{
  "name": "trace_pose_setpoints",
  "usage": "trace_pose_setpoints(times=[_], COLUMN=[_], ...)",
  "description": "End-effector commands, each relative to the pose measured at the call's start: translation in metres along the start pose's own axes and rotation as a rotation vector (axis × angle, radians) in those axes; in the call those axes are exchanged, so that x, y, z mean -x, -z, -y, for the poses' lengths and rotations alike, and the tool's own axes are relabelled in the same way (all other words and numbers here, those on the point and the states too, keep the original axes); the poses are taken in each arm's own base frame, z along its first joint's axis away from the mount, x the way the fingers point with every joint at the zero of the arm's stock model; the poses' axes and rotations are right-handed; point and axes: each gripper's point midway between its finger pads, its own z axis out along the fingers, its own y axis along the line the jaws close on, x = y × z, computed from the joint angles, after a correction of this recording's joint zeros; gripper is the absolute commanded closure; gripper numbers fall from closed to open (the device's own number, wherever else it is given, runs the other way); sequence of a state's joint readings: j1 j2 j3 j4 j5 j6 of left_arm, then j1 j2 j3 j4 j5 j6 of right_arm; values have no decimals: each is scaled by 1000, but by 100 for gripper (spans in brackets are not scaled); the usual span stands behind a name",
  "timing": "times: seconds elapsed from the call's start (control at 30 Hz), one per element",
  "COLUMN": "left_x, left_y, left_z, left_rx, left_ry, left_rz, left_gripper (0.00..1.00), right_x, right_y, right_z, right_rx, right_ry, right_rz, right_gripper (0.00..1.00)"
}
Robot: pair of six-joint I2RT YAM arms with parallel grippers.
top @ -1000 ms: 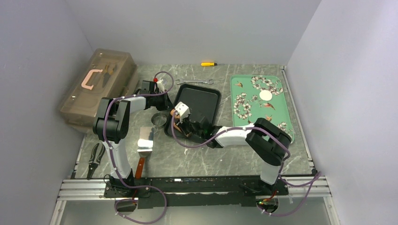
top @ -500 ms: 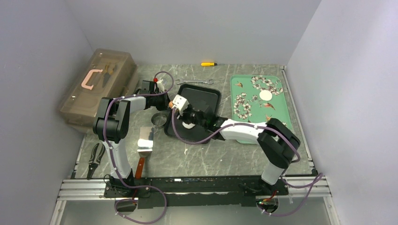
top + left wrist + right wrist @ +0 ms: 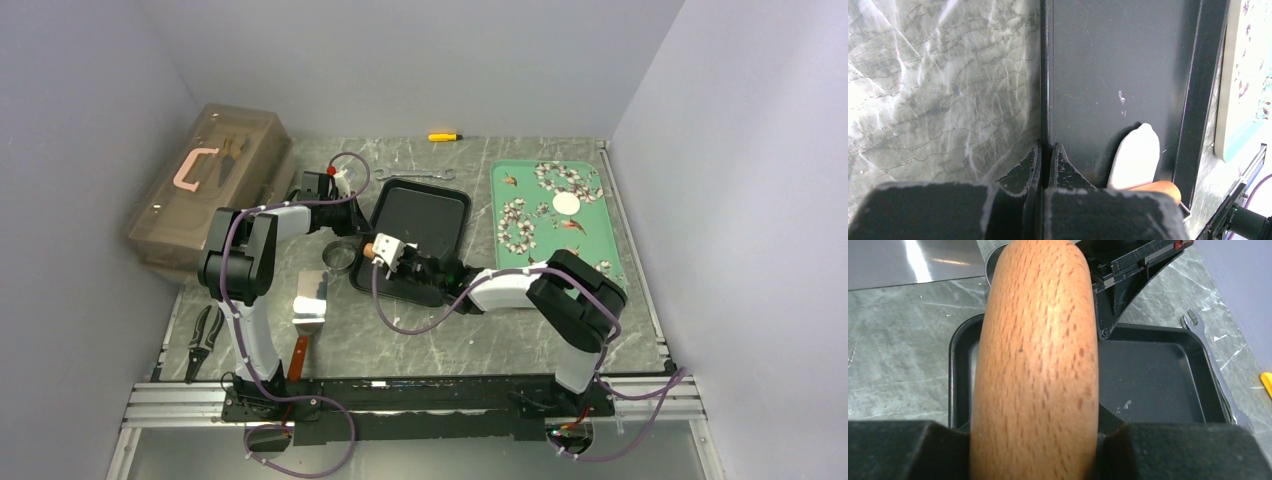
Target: Roll out the dumpling wrappers from the dough
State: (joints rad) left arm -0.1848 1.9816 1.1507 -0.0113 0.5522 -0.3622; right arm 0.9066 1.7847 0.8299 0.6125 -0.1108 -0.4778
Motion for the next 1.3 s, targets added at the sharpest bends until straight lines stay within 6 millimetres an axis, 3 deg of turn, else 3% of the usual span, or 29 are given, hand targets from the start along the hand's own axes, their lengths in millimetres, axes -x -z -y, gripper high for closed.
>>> trace_pose_setpoints(times=[0.0, 0.1, 0.23, 0.5, 0.67, 0.8, 0.87, 0.93, 1.07, 1.13, 1.2, 1.27], left_x=[-32, -33, -31, -30, -28, -28, -28, -28, -27, -26, -25, -26], left_y=[-9, -9, -8, -8, -6, -5, -6, -6, -5, -4, -3, -3], left_z=[-25, -26, -25, -23, -23, -22, -23, -23, -24, -22, -22, -22], left_rx=[81, 82, 83, 77, 80, 79, 79, 81, 88, 85, 86, 87], left_ry=[42, 45, 40, 42, 35, 35, 35, 35, 30, 27, 25, 25], left_rz=[-89, -91, -85, -84, -78, -77, -76, -78, -73, -67, -66, -65], left_gripper=[100, 100, 100, 100, 100, 100, 100, 100, 100, 100, 100, 100], right_x=[-81, -84, -69, -83, -88, -80, -67, -40, 43, 73, 77, 60], right_y=[24, 21, 16, 35, 39, 36, 30, 22, 12, 15, 17, 17], right_z=[-52, -51, -61, -90, -97, -97, -88, -70, -5, 28, 54, 65], right_rx=[112, 91, 163, 177, 158, 153, 149, 126, 60, 33, 5, -46], right_ry=[-170, -196, -249, -307, -329, -322, -289, -254, -305, -356, -407, -433], right_rz=[-226, -209, -167, -231, -241, -224, -201, -145, 40, 124, 144, 105], right_gripper=[100, 100, 100, 100, 100, 100, 100, 100, 100, 100, 100, 100])
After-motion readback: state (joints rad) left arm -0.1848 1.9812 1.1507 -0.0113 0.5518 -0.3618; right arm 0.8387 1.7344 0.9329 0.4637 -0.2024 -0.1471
